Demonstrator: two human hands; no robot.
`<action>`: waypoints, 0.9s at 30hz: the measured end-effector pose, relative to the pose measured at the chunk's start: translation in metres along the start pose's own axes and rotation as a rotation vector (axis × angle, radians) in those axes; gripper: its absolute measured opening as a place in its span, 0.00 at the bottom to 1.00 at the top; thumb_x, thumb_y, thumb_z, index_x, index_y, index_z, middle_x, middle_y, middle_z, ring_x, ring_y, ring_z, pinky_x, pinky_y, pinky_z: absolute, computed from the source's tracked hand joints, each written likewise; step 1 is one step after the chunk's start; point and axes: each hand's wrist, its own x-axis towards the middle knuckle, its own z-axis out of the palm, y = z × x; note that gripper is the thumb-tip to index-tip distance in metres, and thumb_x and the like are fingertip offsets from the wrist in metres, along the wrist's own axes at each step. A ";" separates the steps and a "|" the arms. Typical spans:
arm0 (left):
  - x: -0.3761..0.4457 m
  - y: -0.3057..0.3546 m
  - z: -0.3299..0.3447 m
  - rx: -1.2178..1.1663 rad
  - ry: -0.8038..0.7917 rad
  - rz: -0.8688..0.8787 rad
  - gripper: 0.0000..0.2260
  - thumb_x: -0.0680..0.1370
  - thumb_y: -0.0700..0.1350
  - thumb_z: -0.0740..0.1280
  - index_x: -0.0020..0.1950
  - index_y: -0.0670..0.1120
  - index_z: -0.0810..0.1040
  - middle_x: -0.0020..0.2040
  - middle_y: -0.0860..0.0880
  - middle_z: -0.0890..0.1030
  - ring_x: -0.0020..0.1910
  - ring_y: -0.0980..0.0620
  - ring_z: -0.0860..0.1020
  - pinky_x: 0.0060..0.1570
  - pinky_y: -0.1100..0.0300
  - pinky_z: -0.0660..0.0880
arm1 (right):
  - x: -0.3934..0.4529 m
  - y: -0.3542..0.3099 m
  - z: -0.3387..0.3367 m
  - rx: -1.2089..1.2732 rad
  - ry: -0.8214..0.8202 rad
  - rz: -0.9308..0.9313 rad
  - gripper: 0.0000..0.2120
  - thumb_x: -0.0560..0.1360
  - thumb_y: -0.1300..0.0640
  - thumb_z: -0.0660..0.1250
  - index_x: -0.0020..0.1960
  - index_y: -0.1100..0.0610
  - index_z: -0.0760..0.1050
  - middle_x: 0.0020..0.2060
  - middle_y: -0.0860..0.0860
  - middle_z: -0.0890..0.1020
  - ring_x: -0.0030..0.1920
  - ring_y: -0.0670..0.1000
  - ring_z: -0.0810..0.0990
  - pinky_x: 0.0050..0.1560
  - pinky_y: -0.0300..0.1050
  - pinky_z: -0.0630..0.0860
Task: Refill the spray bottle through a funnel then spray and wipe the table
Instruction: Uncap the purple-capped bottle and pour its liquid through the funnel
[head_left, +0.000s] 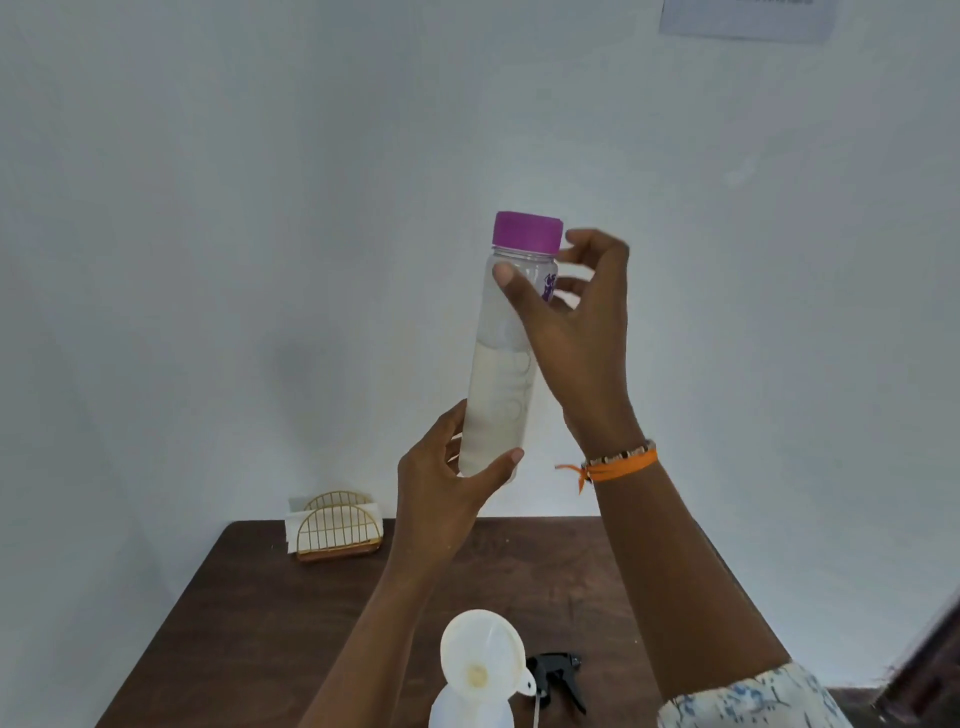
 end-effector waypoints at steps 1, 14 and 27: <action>-0.001 0.000 0.000 0.000 0.002 0.005 0.24 0.68 0.51 0.74 0.61 0.55 0.70 0.59 0.55 0.75 0.52 0.57 0.74 0.40 0.80 0.68 | 0.006 -0.005 0.003 -0.013 0.025 -0.025 0.27 0.67 0.50 0.75 0.59 0.55 0.65 0.57 0.52 0.72 0.53 0.48 0.76 0.45 0.29 0.75; -0.003 -0.001 -0.002 0.026 0.122 -0.006 0.27 0.64 0.53 0.76 0.61 0.52 0.73 0.60 0.50 0.78 0.49 0.56 0.75 0.45 0.71 0.71 | 0.023 -0.016 0.027 -0.326 0.176 -0.100 0.23 0.65 0.44 0.74 0.51 0.56 0.71 0.43 0.48 0.74 0.42 0.46 0.72 0.34 0.24 0.62; 0.003 -0.007 -0.008 0.099 0.128 0.011 0.28 0.63 0.53 0.77 0.61 0.49 0.75 0.59 0.50 0.79 0.47 0.56 0.75 0.43 0.74 0.68 | 0.019 -0.005 0.020 -0.184 0.145 -0.101 0.18 0.67 0.47 0.74 0.51 0.56 0.78 0.41 0.45 0.77 0.41 0.45 0.76 0.40 0.29 0.73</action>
